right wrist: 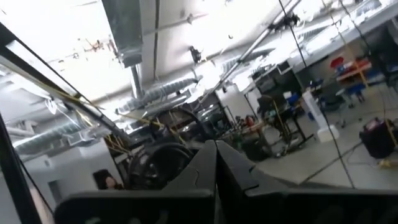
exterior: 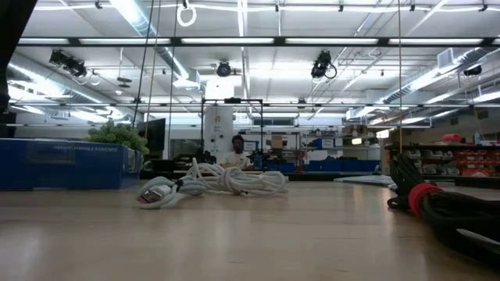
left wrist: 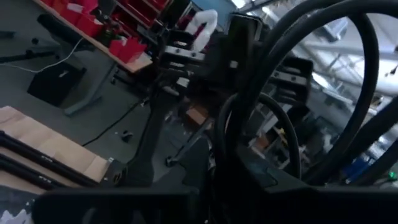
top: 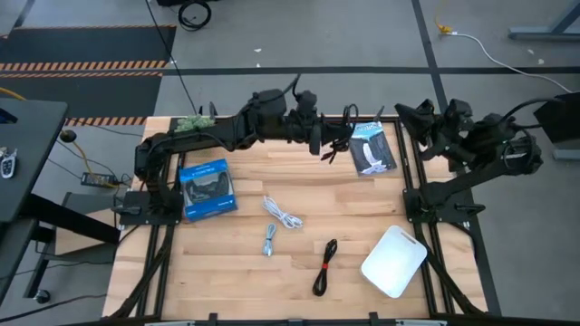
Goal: Pick and place USB-C Cables
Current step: Put the left black charger cable into the white bin
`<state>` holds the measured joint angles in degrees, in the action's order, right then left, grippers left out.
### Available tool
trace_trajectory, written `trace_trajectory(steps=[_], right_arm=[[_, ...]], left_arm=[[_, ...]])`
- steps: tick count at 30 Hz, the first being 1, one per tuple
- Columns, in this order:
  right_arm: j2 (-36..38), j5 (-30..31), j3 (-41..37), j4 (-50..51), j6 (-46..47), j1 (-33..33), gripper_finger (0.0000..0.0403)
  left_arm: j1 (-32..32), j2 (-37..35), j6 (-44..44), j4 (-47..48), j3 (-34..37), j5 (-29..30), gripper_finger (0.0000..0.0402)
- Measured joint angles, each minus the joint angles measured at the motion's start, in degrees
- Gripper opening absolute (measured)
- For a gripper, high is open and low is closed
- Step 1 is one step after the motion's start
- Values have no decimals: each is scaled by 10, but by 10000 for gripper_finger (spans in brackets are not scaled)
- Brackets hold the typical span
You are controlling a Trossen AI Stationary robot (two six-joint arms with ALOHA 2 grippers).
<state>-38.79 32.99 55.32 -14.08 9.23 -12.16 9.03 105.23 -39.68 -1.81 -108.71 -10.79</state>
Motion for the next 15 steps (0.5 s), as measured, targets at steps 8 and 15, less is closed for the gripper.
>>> trace_trajectory(steps=[8,15], right_arm=[[-54,-59,61,61,-10,0,9],[-142,-46,179,255,-17,0,45]], left_arm=[[-3,0,-21,0,0,4,52],[-2,0,-35,3,0,-5,52]])
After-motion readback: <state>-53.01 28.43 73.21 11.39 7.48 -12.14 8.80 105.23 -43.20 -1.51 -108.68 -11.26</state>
